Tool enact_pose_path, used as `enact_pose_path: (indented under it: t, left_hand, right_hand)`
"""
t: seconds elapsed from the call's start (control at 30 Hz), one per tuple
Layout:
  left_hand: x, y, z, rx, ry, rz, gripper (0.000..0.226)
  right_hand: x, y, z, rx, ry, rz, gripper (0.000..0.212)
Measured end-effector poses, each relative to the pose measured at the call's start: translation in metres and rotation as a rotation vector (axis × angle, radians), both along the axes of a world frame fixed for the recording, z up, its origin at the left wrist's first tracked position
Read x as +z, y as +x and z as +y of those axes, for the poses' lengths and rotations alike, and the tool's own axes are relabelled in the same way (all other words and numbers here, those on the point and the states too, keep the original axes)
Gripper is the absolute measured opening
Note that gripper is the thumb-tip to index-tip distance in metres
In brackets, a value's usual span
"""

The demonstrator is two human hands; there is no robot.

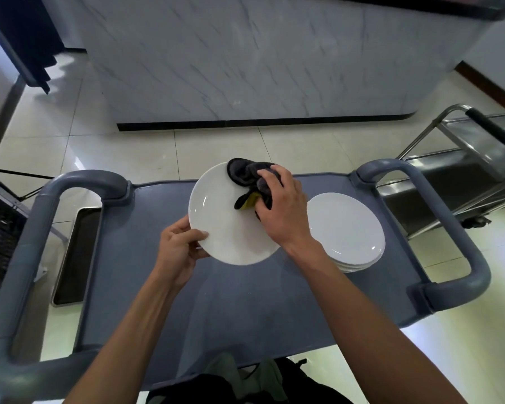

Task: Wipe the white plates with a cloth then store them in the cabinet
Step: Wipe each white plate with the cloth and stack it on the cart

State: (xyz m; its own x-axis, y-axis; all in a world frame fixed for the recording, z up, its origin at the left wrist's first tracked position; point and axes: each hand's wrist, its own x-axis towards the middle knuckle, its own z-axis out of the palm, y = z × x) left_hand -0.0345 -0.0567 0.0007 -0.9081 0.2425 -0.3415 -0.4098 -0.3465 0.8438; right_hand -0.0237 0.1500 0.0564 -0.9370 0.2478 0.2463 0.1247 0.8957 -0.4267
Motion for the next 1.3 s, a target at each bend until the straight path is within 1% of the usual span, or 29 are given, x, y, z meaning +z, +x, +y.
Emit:
enact_pose_path:
  t: [0.13, 0.3, 0.5, 0.57, 0.73, 0.87, 1.07, 1.13, 1.3]
  left_hand:
    - [0.001, -0.001, 0.0, 0.041, 0.009, -0.008, 0.038]
    - [0.005, -0.003, 0.003, 0.081, 0.032, -0.012, 0.034]
    - [0.009, -0.003, 0.003, 0.039, 0.03, 0.017, 0.039]
    - [0.009, -0.002, 0.004, 0.022, 0.008, 0.025, 0.04]
    - [0.006, -0.001, 0.002, -0.007, -0.034, 0.04, 0.038]
    - [-0.001, 0.003, 0.0, -0.073, -0.053, 0.034, 0.04]
    - [-0.006, 0.003, -0.003, -0.101, -0.052, 0.021, 0.036]
    - [-0.006, 0.003, -0.005, -0.115, -0.06, 0.031, 0.039]
    - [-0.008, 0.002, -0.008, -0.144, -0.093, 0.075, 0.044]
  right_hand:
    - [-0.007, 0.014, 0.006, -0.013, 0.019, -0.016, 0.057]
    - [-0.017, 0.033, -0.004, 0.037, 0.016, -0.039, 0.058]
    - [-0.021, 0.046, -0.029, 0.205, 0.011, -0.042, 0.055]
    - [-0.019, 0.044, -0.031, 0.224, 0.021, -0.051, 0.055]
    - [-0.012, 0.029, -0.022, 0.166, -0.011, -0.016, 0.058]
    - [-0.005, 0.015, -0.008, 0.09, 0.007, 0.027, 0.056]
    - [-0.003, 0.014, -0.002, 0.052, 0.073, 0.048, 0.058]
    - [-0.002, 0.015, -0.001, 0.037, 0.08, 0.045, 0.061]
    - [0.004, 0.014, 0.011, 0.121, -0.053, -0.04, 0.067]
